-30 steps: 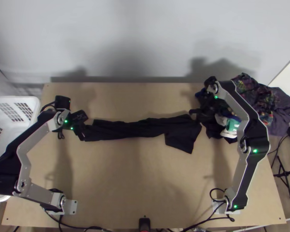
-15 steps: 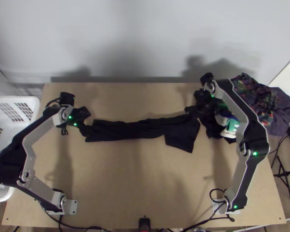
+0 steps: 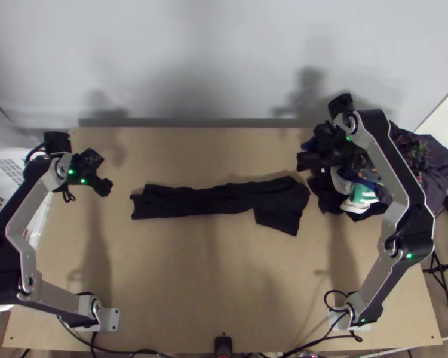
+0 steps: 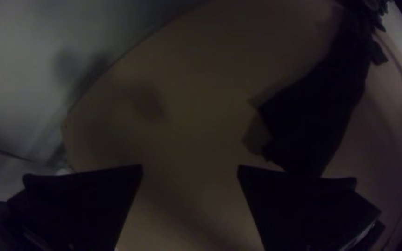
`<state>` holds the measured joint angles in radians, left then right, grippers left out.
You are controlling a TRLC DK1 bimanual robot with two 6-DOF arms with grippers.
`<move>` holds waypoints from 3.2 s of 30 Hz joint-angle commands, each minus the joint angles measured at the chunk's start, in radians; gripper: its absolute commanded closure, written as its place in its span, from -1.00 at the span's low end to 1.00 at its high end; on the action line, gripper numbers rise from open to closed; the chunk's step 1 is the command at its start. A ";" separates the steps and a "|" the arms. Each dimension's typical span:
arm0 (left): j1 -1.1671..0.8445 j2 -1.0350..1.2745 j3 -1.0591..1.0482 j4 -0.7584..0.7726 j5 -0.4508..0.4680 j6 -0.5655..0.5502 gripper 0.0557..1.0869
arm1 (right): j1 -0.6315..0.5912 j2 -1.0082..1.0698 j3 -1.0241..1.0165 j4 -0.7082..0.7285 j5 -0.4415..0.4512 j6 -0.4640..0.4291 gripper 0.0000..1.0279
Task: Fold the t-shirt
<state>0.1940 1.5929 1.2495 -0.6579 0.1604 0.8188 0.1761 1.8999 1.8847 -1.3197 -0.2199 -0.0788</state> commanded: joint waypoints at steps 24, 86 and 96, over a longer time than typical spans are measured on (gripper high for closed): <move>-0.570 -0.422 -0.539 0.199 -0.183 0.244 -0.90 | 0.152 -0.170 -0.156 -0.050 0.001 -0.007 -0.71; -0.426 -0.134 -0.650 0.796 -0.242 0.390 0.93 | 0.149 -0.248 -0.200 -0.044 0.001 -0.009 -0.70; -0.166 -0.402 -0.674 0.534 -0.104 0.500 0.93 | 0.148 -0.246 -0.205 -0.033 -0.016 -0.012 -0.70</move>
<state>-0.1204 1.3315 0.5987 -0.0002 -0.0177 1.2427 0.3233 1.6539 1.6867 -1.3624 -0.2199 -0.0898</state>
